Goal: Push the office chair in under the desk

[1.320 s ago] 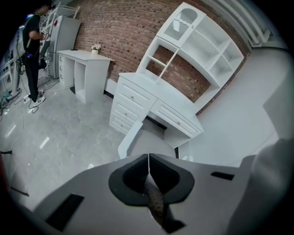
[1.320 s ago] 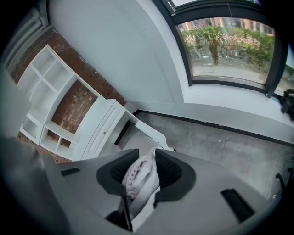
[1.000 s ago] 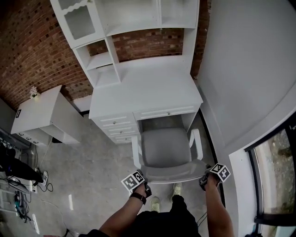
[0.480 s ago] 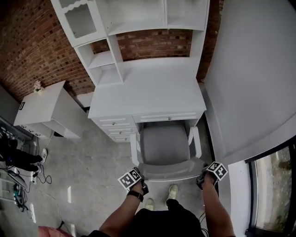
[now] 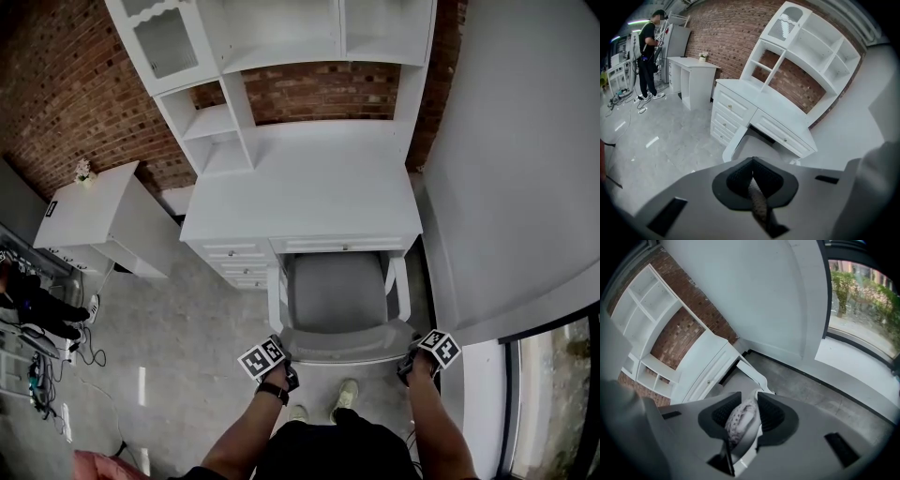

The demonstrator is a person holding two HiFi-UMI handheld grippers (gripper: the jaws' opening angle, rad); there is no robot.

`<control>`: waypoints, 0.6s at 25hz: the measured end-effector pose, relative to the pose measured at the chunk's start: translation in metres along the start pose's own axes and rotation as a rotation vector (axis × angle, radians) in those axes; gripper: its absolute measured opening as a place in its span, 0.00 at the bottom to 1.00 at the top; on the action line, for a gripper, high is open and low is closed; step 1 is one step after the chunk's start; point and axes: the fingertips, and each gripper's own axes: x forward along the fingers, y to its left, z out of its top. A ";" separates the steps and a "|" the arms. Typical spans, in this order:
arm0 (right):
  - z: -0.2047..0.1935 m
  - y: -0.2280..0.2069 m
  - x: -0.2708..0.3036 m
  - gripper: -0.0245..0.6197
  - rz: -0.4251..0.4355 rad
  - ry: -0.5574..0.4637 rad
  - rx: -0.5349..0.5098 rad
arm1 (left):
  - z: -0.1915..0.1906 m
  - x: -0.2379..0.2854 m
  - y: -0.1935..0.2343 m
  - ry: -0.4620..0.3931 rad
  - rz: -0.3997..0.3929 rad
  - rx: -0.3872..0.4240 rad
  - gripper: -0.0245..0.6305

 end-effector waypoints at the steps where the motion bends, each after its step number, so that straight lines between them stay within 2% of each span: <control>1: 0.001 0.002 0.002 0.19 0.003 0.002 -0.001 | 0.002 0.001 -0.001 -0.002 0.000 0.000 0.04; 15: 0.036 0.016 0.023 0.20 0.014 -0.018 0.014 | 0.020 0.031 -0.035 -0.006 -0.040 -0.012 0.04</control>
